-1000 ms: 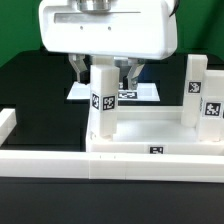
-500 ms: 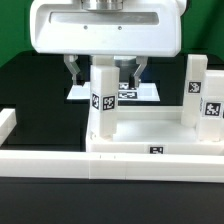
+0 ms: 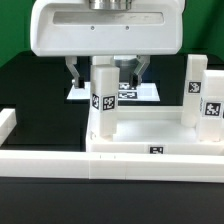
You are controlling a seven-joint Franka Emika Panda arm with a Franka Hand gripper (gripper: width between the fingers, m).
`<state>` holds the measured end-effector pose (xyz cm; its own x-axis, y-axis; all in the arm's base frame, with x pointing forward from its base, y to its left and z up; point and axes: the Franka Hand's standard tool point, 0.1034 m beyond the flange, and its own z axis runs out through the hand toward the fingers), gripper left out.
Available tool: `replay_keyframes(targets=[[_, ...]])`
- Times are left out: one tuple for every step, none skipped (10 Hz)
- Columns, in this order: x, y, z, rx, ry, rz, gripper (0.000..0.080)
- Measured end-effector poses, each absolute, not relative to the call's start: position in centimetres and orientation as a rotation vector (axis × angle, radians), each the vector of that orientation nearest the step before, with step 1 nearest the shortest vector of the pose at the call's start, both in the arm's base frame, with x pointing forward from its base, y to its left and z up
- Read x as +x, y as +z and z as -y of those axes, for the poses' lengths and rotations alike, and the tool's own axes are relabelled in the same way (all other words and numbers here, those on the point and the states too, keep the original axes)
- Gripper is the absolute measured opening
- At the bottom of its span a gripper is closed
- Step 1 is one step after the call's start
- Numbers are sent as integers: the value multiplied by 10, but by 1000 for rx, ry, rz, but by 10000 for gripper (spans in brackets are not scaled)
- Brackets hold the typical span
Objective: Assemble desk
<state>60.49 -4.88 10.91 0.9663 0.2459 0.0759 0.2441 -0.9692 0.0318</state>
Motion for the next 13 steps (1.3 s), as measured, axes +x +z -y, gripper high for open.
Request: replay_keyframes(targets=[[605, 109, 50, 3076, 122, -482, 649], [605, 109, 50, 3056, 121, -585, 649], [605, 109, 50, 3051, 121, -612, 649], [605, 109, 50, 3052, 121, -608, 523], [605, 109, 50, 3052, 121, -608, 385], [605, 109, 50, 3052, 121, -608, 385], [605, 109, 50, 3052, 121, -608, 288], [605, 109, 50, 3057, 122, -588, 288], [605, 109, 50, 3061, 122, -568, 288], [605, 109, 50, 3061, 122, -568, 288], [605, 109, 50, 3072, 123, -514, 288], [605, 109, 51, 3113, 128, -286, 288], [604, 109, 52, 3132, 130, -106, 288]])
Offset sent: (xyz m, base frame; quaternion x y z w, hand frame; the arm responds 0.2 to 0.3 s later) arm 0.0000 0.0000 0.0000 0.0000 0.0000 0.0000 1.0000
